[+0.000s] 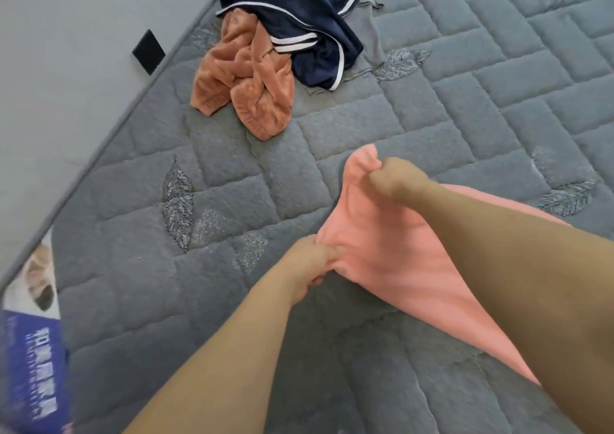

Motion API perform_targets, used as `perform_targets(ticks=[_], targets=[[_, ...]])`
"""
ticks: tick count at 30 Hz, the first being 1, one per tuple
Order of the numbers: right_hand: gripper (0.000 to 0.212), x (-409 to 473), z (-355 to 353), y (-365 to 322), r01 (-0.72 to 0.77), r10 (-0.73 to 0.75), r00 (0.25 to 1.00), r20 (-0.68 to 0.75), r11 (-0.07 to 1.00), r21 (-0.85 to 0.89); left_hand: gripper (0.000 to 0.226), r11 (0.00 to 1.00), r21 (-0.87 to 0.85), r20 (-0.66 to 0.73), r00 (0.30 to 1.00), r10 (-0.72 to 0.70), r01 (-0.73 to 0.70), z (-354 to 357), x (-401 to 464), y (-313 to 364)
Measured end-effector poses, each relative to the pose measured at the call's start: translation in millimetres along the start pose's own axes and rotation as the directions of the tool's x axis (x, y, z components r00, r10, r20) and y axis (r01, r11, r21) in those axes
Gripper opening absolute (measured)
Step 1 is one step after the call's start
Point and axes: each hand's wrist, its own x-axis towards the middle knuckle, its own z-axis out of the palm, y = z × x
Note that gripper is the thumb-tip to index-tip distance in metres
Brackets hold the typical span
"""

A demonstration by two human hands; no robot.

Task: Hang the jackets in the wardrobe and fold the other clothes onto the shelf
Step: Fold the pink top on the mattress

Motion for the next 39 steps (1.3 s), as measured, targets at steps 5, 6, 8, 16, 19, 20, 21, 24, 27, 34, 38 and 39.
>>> perform_targets(ticks=[5,6,8,16,19,20,21,24,27,34,38,39], targets=[[0.037,-54,-22,-118,0.235,-0.240,0.971,0.017,0.962,0.140,0.018,0.957,-0.246,-0.169,0.979,0.113,-0.153,-109,-79,-4],[0.032,-64,-33,-145,0.309,-0.315,0.949,0.009,0.936,0.172,0.018,0.933,-0.290,-0.235,0.961,0.146,-0.212,-130,-101,3],[0.028,-91,-64,-192,0.413,-0.405,0.911,-0.083,0.881,0.232,0.018,0.876,-0.343,-0.374,0.905,0.203,-0.338,-167,-148,26],[0.022,-215,-174,-192,0.369,-0.245,0.918,-0.313,0.230,0.901,0.020,0.652,-0.539,-0.313,0.845,0.433,-0.534,-178,-295,112],[0.024,-232,-173,-134,0.325,-0.137,0.944,-0.300,0.235,0.916,0.043,0.740,-0.504,-0.213,0.894,0.394,-0.446,-123,-303,109],[0.023,-234,-166,-108,0.308,-0.106,0.951,-0.290,0.242,0.920,0.051,0.777,-0.478,-0.188,0.912,0.364,-0.409,-101,-298,102],[0.022,-234,-157,-80,0.283,-0.074,0.959,-0.274,0.238,0.929,0.053,0.808,-0.457,-0.155,0.928,0.339,-0.371,-79,-292,93],[0.022,-229,-114,16,0.164,0.040,0.984,-0.173,0.180,0.970,0.038,0.906,-0.323,-0.049,0.961,0.273,-0.274,-3,-262,53],[0.013,-225,-54,121,-0.020,0.181,0.983,-0.026,0.243,0.970,0.033,0.969,-0.161,0.086,0.975,0.204,-0.189,77,-223,-5],[0.086,-217,35,287,-0.464,0.567,0.778,0.269,0.231,0.855,0.026,0.995,0.095,0.463,0.882,-0.083,0.044,217,-168,-115],[0.051,-221,24,277,-0.282,0.447,0.893,0.054,0.463,0.840,0.025,0.981,0.189,0.340,0.934,-0.109,0.046,209,-165,-88],[0.035,-220,17,266,-0.225,0.377,0.926,0.019,0.512,0.829,0.034,0.975,0.215,0.271,0.956,-0.115,0.056,196,-164,-78]])
